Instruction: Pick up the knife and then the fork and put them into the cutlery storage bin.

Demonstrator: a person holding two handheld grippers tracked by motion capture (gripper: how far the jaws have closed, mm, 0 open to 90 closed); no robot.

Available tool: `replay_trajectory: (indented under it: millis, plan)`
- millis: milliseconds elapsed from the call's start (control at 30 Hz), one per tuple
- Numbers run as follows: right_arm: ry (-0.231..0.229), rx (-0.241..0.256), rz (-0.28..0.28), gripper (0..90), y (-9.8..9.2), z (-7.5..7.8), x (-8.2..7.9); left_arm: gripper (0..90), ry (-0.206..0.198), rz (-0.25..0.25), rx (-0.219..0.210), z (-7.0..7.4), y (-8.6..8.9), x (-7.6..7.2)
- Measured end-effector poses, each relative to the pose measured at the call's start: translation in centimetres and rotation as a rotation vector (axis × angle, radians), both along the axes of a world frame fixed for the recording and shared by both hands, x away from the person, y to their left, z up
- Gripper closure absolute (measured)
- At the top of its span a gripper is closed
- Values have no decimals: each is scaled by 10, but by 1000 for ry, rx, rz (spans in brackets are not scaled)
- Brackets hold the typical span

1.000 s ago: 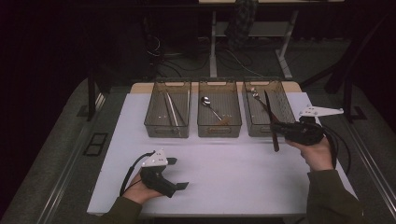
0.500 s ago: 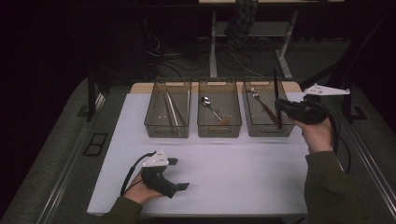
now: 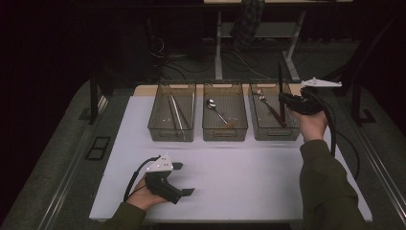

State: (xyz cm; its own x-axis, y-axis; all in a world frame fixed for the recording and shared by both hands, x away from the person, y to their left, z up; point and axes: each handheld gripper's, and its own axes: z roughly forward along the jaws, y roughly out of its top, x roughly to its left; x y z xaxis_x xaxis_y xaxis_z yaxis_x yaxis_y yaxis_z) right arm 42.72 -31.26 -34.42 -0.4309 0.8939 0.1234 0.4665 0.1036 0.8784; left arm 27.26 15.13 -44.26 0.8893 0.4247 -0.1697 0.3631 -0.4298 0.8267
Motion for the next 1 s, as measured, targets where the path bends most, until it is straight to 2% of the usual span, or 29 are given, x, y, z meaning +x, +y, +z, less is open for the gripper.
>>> replay_trajectory:
  millis: [133,200,333,500,667,700,767,867,900,1000]
  plan:
    - [42,-13,-8,769,4,-14,8,0,-2,-3,-3,0,0,0]
    - [58,-38,-11,769,7,-21,11,0,-3,-4,-2,0,0,0]
    - [86,-46,-16,769,9,-34,12,0,-3,-3,-3,0,0,0]
    - [146,-53,-37,768,8,-49,13,0,-1,-4,-2,0,0,0]
    - [188,-92,-32,763,10,-53,15,0,0,-3,0,0,-1,0]
    - [208,-91,-25,759,11,-54,16,0,0,-3,0,0,-1,0]
    - [208,-110,-27,721,11,-55,16,0,0,-3,0,0,-1,0]
    - [209,-89,-27,621,10,-54,17,0,-2,-4,-1,0,-1,0]
    - [202,-96,-34,607,10,-53,17,0,-1,-4,-1,0,-1,0]
    - [198,-66,-22,566,7,-50,15,0,-1,-4,0,0,-1,0]
